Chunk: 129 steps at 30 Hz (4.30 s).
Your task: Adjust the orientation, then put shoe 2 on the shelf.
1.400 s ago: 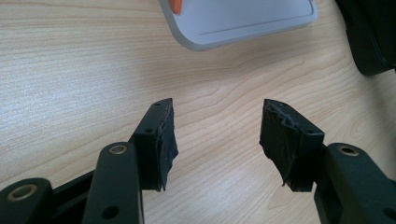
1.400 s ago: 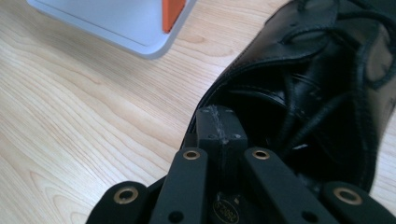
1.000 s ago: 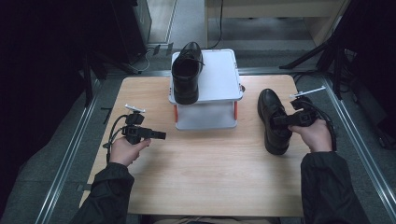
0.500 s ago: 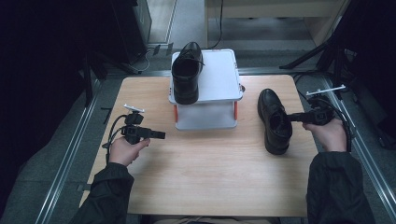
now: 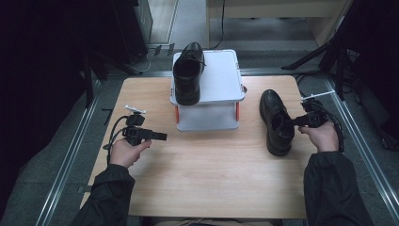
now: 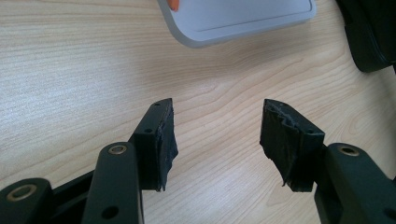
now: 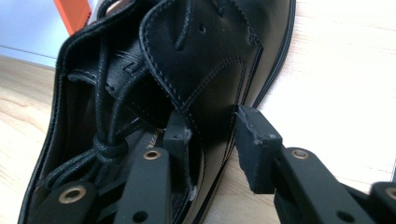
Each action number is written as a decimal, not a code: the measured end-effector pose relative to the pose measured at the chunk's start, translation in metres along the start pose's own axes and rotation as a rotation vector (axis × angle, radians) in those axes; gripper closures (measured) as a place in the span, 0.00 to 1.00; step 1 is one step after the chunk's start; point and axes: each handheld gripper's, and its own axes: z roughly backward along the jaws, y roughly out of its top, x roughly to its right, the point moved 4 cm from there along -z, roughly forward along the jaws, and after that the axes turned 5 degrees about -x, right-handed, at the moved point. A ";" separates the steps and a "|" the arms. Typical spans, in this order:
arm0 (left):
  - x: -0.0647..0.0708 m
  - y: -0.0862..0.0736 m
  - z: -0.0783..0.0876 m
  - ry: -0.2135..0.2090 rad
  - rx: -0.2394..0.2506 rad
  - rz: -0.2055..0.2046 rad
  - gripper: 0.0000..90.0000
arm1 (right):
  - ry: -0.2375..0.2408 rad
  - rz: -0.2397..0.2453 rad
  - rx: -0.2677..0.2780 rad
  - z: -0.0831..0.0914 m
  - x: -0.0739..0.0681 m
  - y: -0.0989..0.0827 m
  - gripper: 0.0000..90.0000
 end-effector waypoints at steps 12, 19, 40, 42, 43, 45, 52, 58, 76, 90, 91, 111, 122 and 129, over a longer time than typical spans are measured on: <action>-0.002 0.000 0.002 -0.015 0.010 0.015 0.50 | -0.035 -0.112 -0.090 -0.016 0.001 -0.002 0.81; -0.005 0.002 0.004 -0.029 0.021 0.023 0.50 | -0.054 -0.267 -0.145 -0.014 0.002 0.002 0.93; -0.009 0.001 0.006 -0.036 0.028 0.024 0.50 | -0.047 -0.352 -0.155 -0.004 0.000 0.015 0.97; -0.009 0.001 0.006 -0.037 0.028 0.025 0.50 | -0.052 -0.352 -0.158 -0.001 -0.001 0.017 0.96; -0.009 0.001 0.006 -0.036 0.027 0.024 0.50 | -0.055 -0.355 -0.155 0.000 -0.002 0.019 0.97; -0.010 0.001 0.006 -0.035 0.026 0.021 0.50 | -0.053 -0.359 -0.154 0.003 -0.003 0.023 0.97; -0.009 0.000 0.005 -0.035 0.024 0.022 0.50 | -0.049 -0.369 -0.134 0.019 -0.008 0.040 0.97; -0.010 0.000 0.006 -0.038 0.033 0.029 0.50 | -0.066 -0.358 -0.123 0.036 -0.017 0.062 0.97; -0.009 0.000 0.006 -0.041 0.033 0.026 0.50 | -0.092 -0.270 -0.062 0.107 -0.066 0.138 0.97; -0.008 0.001 0.005 -0.047 0.032 0.028 0.50 | -0.094 -0.205 -0.083 0.109 -0.133 0.191 0.97; -0.008 0.001 0.006 -0.045 0.032 0.023 0.50 | -0.093 -0.195 -0.090 0.106 -0.139 0.195 0.97; -0.011 0.000 0.010 -0.046 0.043 0.019 0.50 | -0.078 -0.141 -0.150 0.047 -0.194 0.216 0.96; -0.011 0.001 0.010 -0.047 0.042 0.023 0.50 | -0.033 -0.079 -0.187 0.047 -0.207 0.208 0.89; -0.010 0.001 0.008 -0.048 0.041 0.028 0.50 | -0.014 -0.049 -0.216 0.042 -0.215 0.200 0.85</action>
